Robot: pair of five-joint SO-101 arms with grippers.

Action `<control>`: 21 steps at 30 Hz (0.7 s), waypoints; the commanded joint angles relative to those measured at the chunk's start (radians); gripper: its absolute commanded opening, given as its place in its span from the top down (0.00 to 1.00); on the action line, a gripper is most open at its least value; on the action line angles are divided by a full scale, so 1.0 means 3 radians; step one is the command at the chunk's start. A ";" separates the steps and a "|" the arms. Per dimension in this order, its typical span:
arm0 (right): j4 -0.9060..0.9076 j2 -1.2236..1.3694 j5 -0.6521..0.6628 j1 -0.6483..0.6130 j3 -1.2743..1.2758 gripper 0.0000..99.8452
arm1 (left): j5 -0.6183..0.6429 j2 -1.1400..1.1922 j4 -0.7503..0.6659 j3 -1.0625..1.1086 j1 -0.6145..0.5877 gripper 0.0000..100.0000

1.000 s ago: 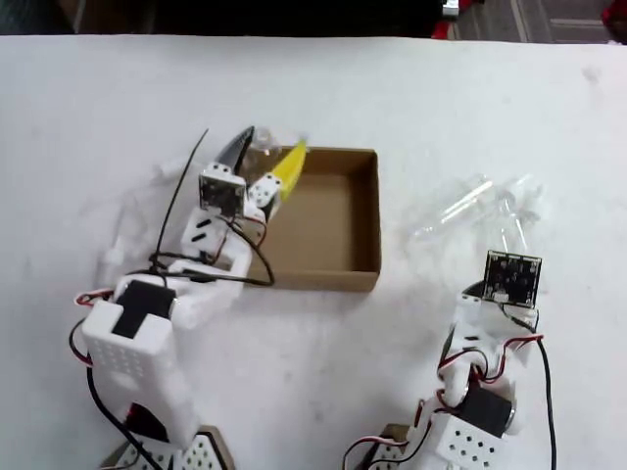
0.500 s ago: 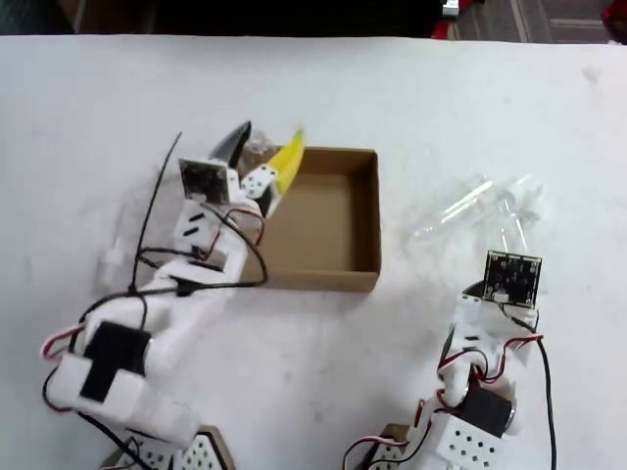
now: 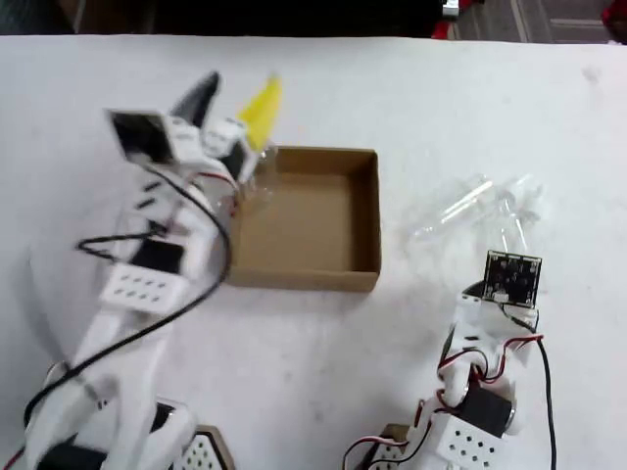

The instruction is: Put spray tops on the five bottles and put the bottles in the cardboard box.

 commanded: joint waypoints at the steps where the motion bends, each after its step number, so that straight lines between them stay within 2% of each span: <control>1: 0.0018 -0.0003 0.0010 -0.0033 0.0026 0.86 | 0.0133 -0.0616 0.2163 -0.1054 -0.0401 0.73; 4: 0.0018 -0.0003 0.0010 -0.0033 0.0026 0.86 | -0.0036 -0.0586 0.3099 -0.1647 -0.0678 0.73; 8: 0.0018 -0.0003 0.0010 -0.0033 0.0026 0.86 | -0.0696 -0.0294 0.3882 -0.2107 -0.0877 0.73; 13: 0.0084 -0.0008 0.0010 -0.0033 0.0026 0.86 | -0.1412 0.0289 0.4613 -0.2542 -0.1097 0.73; 17: 0.0084 -0.0008 0.0010 -0.0033 0.0026 0.86 | -0.2240 0.0826 0.5109 -0.2849 -0.1138 0.73; 21: 0.0084 -0.0008 0.0010 -0.0033 0.0026 0.86 | -0.2634 0.1225 0.5508 -0.2961 -0.1097 0.78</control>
